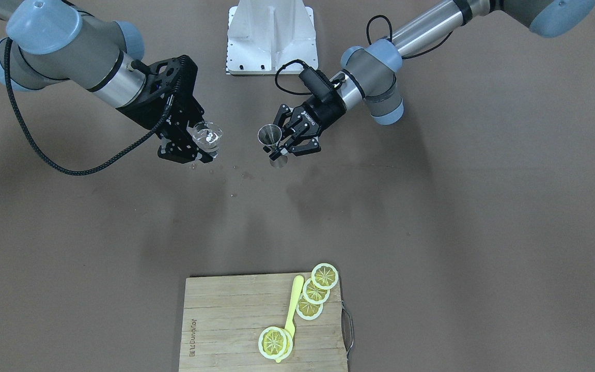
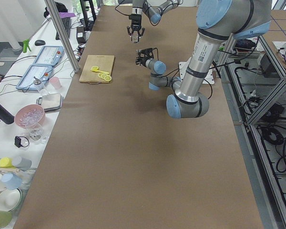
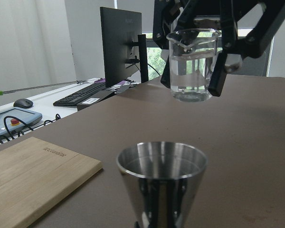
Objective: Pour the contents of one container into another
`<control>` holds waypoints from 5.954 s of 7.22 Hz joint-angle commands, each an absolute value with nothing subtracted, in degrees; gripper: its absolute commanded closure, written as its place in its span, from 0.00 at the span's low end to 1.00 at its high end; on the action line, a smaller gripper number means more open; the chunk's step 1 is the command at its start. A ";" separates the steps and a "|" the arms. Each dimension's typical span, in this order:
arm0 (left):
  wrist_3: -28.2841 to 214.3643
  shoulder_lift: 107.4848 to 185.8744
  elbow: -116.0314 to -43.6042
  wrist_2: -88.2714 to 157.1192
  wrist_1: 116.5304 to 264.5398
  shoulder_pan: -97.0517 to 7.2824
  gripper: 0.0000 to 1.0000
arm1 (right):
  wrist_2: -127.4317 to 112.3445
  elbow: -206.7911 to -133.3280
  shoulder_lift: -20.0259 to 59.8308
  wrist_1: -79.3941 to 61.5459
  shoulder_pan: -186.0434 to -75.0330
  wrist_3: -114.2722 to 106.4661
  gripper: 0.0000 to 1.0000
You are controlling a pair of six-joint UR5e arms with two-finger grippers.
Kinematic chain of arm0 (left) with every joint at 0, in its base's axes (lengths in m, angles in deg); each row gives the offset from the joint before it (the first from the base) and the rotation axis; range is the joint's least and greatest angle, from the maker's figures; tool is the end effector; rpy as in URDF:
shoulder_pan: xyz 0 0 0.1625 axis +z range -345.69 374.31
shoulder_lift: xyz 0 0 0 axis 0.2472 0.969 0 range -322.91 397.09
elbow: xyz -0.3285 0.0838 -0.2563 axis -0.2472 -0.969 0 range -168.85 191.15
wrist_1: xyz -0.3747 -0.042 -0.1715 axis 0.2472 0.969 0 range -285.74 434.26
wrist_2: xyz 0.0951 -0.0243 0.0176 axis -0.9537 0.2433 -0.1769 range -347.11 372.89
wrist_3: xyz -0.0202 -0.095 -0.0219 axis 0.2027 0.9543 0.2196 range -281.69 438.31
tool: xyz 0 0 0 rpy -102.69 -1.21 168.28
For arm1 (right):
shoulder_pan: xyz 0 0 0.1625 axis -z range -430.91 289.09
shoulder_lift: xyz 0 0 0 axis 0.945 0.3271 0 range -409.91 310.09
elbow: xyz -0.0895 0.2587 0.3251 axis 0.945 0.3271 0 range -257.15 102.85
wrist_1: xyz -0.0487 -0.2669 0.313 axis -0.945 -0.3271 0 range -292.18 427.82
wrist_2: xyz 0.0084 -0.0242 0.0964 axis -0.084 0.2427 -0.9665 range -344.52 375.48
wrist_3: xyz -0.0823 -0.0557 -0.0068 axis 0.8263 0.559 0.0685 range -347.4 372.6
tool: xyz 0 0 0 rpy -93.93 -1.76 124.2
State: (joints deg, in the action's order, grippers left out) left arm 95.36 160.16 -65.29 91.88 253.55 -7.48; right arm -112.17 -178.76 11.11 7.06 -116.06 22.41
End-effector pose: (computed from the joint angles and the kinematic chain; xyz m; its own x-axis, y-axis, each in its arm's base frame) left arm 0.5580 -0.3872 0.2618 0.4211 0.8423 -0.3364 0.4423 0.1331 0.8869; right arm -0.3804 -0.4851 0.2126 0.1133 -0.9924 0.0476 0.2663 0.0765 0.9608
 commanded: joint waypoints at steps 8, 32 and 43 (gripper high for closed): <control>95.36 160.13 -65.23 91.82 253.55 -7.49 1.00 | -103.44 -183.15 9.60 -2.75 -110.81 22.70 1.00; 95.36 160.22 -65.23 91.82 253.55 -7.40 1.00 | -101.25 -184.99 -1.13 -32.02 -107.56 29.17 1.00; 95.36 160.22 -65.23 91.90 253.55 -7.40 1.00 | -100.10 -179.37 -5.25 -33.94 -108.96 35.53 1.00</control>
State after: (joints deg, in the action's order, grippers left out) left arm 95.36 160.22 -65.27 91.90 253.55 -7.40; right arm -100.15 -179.54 -4.87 -32.92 -108.40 35.23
